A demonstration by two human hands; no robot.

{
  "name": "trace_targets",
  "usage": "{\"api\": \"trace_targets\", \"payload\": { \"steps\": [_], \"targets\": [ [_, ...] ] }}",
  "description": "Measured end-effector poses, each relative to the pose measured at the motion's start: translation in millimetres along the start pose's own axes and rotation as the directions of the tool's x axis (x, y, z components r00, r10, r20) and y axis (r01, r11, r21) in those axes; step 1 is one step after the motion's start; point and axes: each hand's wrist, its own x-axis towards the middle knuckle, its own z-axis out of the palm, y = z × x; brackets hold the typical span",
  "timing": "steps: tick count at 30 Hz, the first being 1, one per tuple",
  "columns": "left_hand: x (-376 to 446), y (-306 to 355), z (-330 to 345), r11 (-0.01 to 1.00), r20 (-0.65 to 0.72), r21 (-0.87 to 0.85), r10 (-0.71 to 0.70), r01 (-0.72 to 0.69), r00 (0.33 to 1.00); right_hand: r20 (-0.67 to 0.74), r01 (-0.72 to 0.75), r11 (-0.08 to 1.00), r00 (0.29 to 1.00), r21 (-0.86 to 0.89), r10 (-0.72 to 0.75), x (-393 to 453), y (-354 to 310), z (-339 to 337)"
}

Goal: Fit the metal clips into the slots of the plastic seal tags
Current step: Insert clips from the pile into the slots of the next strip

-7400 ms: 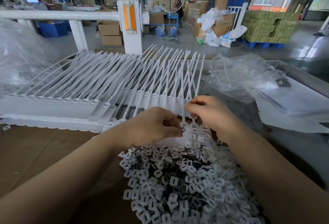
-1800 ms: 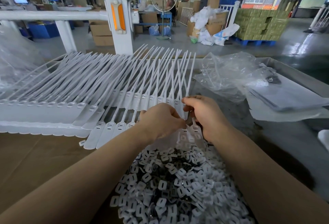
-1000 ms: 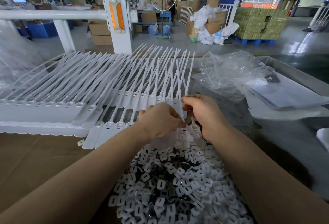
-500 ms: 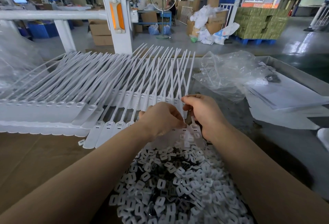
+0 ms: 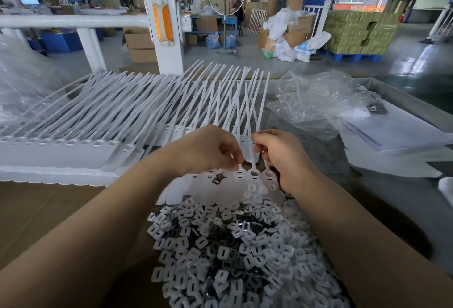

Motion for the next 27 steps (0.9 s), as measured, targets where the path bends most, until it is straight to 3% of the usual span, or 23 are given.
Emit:
{"api": "trace_targets", "payload": {
  "steps": [4, 7, 18, 20, 23, 27],
  "targets": [
    [-6, -13, -23, 0.981, 0.104, 0.180, -0.086, 0.067, 0.991, 0.010, -0.002, 1.000, 1.000, -0.020, 0.002, 1, 1, 0],
    [-9, -16, -21, 0.980, 0.192, 0.186, -0.098, 0.062, 0.976, 0.016, 0.005, 0.999, 1.000, -0.040, -0.004, 1, 2, 0],
    [-8, -11, -14, 0.982, 0.158, 0.183, -0.082, 0.053, 0.984, 0.010, 0.015, 1.000, 1.000, -0.023, -0.015, 0, 2, 0],
    [-7, -12, -16, 0.990, 0.105, 0.096, -0.115, 0.105, 0.988, 0.026, 0.035, 0.999, 0.999, -0.039, -0.034, -1, 2, 0],
    [-6, -12, -21, 0.966, 0.053, -0.169, -0.192, 0.198, 0.980, 0.063, 0.090, 0.993, 0.994, -0.074, -0.085, -3, 0, -1],
    [-6, -11, -20, 0.806, 0.067, -0.511, -0.308, 0.298, 0.949, 0.169, 0.180, 0.970, 0.974, -0.162, -0.153, -9, 0, 1]
  ]
}}
